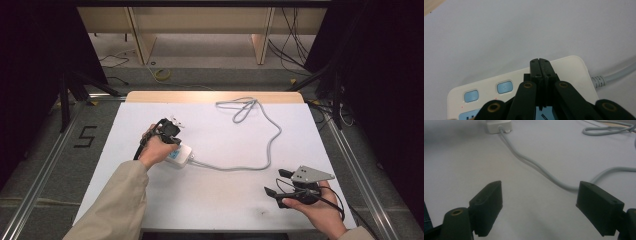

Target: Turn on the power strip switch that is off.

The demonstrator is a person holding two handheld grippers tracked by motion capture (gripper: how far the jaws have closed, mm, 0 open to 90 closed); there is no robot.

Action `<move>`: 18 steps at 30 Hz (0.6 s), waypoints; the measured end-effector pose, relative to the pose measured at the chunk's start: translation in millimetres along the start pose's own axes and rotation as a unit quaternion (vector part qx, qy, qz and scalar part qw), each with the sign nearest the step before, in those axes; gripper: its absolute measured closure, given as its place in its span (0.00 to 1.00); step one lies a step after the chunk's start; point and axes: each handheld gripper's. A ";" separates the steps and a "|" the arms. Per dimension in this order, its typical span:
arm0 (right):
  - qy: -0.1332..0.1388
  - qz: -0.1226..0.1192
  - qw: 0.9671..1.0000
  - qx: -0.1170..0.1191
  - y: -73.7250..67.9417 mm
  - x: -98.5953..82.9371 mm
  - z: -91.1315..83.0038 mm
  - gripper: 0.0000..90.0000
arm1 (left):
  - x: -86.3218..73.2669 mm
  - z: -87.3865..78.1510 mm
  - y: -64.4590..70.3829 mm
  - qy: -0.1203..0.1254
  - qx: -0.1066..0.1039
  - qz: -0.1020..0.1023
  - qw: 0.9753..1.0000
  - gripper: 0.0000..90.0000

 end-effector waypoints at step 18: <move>-0.001 0.004 1.000 0.001 0.2 -0.8 -0.2 0.23 | 0.9 3.5 2.6 -0.007 0.000 0.003 1.000 1.00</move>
Point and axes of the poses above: each handheld gripper's, and its own axes: z roughly forward along the jaws, x roughly out of its top, y roughly to its right, and after that the axes turned 7 degrees about x, right-handed
